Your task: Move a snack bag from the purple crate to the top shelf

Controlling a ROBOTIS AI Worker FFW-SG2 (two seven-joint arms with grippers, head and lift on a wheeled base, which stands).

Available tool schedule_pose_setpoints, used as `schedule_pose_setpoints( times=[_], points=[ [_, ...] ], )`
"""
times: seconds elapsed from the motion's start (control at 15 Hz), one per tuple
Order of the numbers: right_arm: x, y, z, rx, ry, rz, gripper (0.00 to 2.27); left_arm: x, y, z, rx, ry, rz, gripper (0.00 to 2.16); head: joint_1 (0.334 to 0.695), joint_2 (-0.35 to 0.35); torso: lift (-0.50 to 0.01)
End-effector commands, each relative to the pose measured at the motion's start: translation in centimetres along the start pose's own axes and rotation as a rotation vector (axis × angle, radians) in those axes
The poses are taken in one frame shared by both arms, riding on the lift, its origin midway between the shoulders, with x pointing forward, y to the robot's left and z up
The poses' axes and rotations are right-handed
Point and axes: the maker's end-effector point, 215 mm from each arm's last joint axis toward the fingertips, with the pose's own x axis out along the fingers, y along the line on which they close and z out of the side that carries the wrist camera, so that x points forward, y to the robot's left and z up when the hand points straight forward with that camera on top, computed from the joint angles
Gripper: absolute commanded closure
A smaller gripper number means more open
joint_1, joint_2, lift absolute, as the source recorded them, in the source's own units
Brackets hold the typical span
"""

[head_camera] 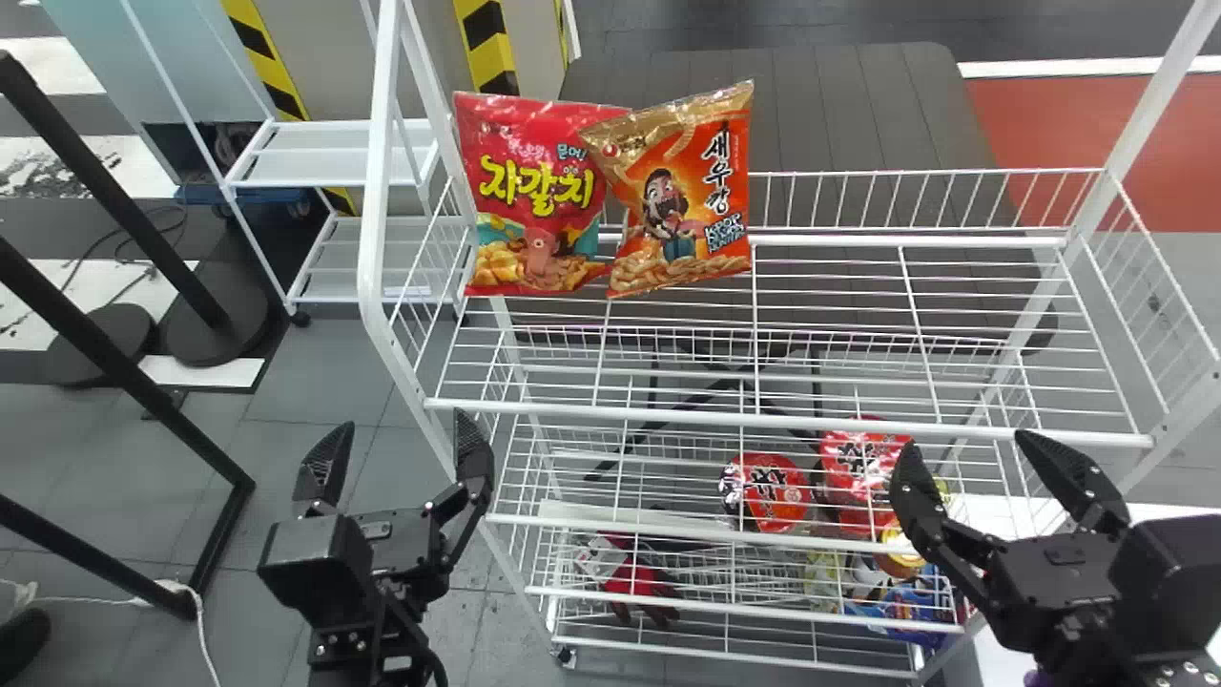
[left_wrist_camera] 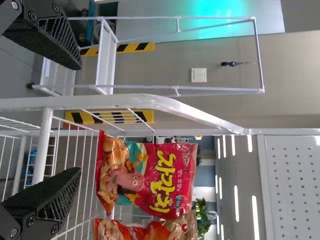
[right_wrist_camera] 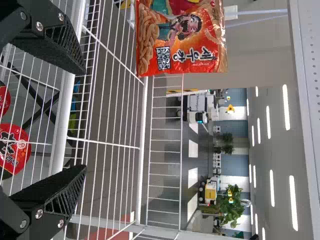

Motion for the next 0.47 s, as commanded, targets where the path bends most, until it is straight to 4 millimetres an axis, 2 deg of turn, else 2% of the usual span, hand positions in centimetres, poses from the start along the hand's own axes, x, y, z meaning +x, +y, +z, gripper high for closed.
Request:
schedule_pose_setpoints(
  times=[0.0, 0.4],
  points=[
    [-0.01, 0.25, -0.07, 0.002, 0.002, 0.004, 0.16, -0.23, 0.16, -0.04, 0.002, 0.002, 0.001, 0.09, 0.695, 0.14, 0.0],
    [-0.35, 0.29, -0.16, 0.001, 0.004, 0.002, 0.16, -0.45, 0.03, -0.06, 0.002, 0.004, -0.003, 0.09, 0.695, 0.146, 0.0]
  ],
)
